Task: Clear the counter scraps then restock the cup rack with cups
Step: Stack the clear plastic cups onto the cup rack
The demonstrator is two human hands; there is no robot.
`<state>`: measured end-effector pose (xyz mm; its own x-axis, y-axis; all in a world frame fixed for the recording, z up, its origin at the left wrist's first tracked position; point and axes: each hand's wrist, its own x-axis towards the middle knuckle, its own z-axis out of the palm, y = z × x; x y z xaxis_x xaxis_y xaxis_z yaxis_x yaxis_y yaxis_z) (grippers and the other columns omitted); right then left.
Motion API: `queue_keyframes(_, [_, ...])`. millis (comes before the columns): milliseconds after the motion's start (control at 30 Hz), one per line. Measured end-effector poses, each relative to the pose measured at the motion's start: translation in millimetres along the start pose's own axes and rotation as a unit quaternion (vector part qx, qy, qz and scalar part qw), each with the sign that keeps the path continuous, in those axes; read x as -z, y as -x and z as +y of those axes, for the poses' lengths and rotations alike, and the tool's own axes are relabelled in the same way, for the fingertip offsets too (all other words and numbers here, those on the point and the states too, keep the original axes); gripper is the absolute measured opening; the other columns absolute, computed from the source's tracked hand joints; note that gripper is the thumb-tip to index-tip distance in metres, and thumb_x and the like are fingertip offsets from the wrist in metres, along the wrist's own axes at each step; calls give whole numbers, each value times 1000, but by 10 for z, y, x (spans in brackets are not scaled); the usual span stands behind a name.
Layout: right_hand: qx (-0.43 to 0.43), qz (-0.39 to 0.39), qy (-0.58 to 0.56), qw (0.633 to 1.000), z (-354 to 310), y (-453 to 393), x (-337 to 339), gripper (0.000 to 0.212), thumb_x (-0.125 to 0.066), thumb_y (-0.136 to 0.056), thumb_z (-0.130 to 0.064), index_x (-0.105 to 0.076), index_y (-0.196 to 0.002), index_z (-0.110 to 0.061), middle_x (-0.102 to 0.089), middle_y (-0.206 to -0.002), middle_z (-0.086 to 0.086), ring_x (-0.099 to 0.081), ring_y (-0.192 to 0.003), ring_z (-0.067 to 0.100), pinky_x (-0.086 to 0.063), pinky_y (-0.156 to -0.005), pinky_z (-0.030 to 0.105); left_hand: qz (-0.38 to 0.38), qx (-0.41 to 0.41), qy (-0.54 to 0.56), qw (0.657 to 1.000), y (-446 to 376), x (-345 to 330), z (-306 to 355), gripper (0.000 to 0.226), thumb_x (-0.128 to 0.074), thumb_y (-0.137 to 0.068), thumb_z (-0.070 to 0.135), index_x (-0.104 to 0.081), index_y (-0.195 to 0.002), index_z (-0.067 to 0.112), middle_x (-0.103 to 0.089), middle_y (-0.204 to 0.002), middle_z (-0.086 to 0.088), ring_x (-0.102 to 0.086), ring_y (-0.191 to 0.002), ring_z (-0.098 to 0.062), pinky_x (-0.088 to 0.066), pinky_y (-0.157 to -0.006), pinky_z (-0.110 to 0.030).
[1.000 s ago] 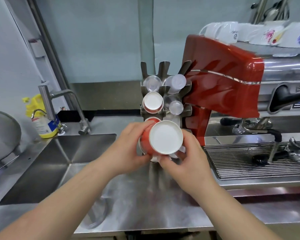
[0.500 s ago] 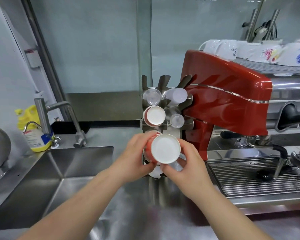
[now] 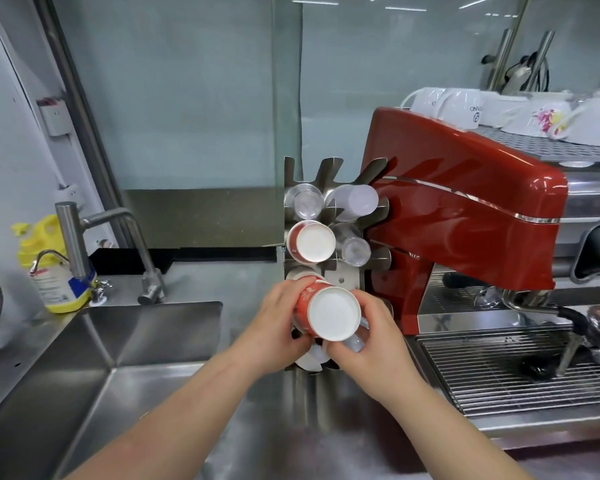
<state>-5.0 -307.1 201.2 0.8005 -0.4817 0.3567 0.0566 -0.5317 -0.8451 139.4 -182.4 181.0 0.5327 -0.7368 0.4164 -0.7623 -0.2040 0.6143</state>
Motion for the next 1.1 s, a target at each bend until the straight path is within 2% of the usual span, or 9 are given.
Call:
queue_keyframes(67, [-6, -12, 7, 1000, 54, -48, -12, 61, -73, -61, -43, -51, -117, -47, -52, -118, -24, -52, -114, -4, -46, -94, 20, -6, 4, 6, 1000, -36, -10, -29, 83, -73, -71, 17, -35, -142, 37, -44, -138, 13, -35, -132, -6, -37, -110, -32])
queue_keyframes(167, [-8, -28, 23, 999, 114, -110, -47, 61, -79, -68, -35, -51, -122, -37, -51, -122, -19, -49, -115, -8, -43, -90, 9, -14, 7, 16, 1000, -78, -10, -88, 85, -79, -70, 20, -36, -142, 36, -43, -140, 13, -34, -132, 2, -35, -107, -20])
queue_keyframes(267, [-18, -30, 40, 999, 164, -170, -95, 63, -75, -64, -44, -51, -122, -38, -52, -120, -18, -48, -114, -8, -42, -88, 8, -34, 15, 15, 999, -101, 10, -113, 87, -81, -70, 20, -34, -141, 37, -38, -143, 10, -31, -130, 9, -28, -106, -8])
queue_keyframes(333, [-26, -32, 63, 997, 186, -205, -116, 66, -70, -62, -46, -50, -124, -41, -49, -118, -20, -50, -114, -3, -43, -95, 18, -52, 29, 8, 998, -121, 33, -119, 89, -81, -71, 22, -31, -143, 38, -31, -145, 11, -31, -131, 4, -28, -110, -14])
queue_keyframes(467, [-40, -51, 112, 992, 187, -272, -145, 63, -71, -73, -27, -48, -131, -36, -43, -111, -19, -50, -116, 11, -43, -98, 29, -89, 54, -48, 993, -204, 61, -168, 93, -79, -74, 28, -26, -150, 30, -24, -153, 2, -26, -142, -16, -25, -115, -27])
queue_keyframes(600, [-35, -60, 148, 987, 192, -355, -185, 58, -66, -67, -40, -50, -123, -35, -52, -112, -10, -52, -110, 14, -47, -93, 35, -111, 63, -88, 988, -281, 115, -163, 92, -77, -76, 30, -25, -151, 28, -26, -155, 0, -26, -143, -19, -26, -116, -31])
queue_keyframes(733, [-51, -66, 189, 978, 220, -420, -209, 56, -66, -74, -37, -47, -126, -33, -54, -118, -2, -54, -110, 18, -49, -92, 38, -134, 61, -102, 984, -336, 156, -172, 96, -77, -73, 33, -24, -151, 25, -28, -154, -3, -29, -142, -23, -28, -117, -39])
queue_keyframes(933, [-72, -86, 225, 968, 216, -486, -261, 60, -67, -75, -38, -43, -130, -32, -53, -120, 1, -55, -111, 22, -50, -92, 42, -140, 42, -93, 985, -355, 204, -169, 92, -77, -68, 37, -32, -147, 26, -39, -148, -1, -37, -137, -19, -32, -115, -35])
queue_keyframes(1100, [-86, -103, 245, 960, 177, -520, -241, 62, -67, -76, -40, -40, -131, -32, -52, -122, 2, -55, -111, 24, -50, -92, 45, -144, 43, -120, 981, -423, 195, -215, 92, -67, -59, 59, -33, -141, 37, -44, -141, 4, -45, -130, -19, -41, -108, -41])
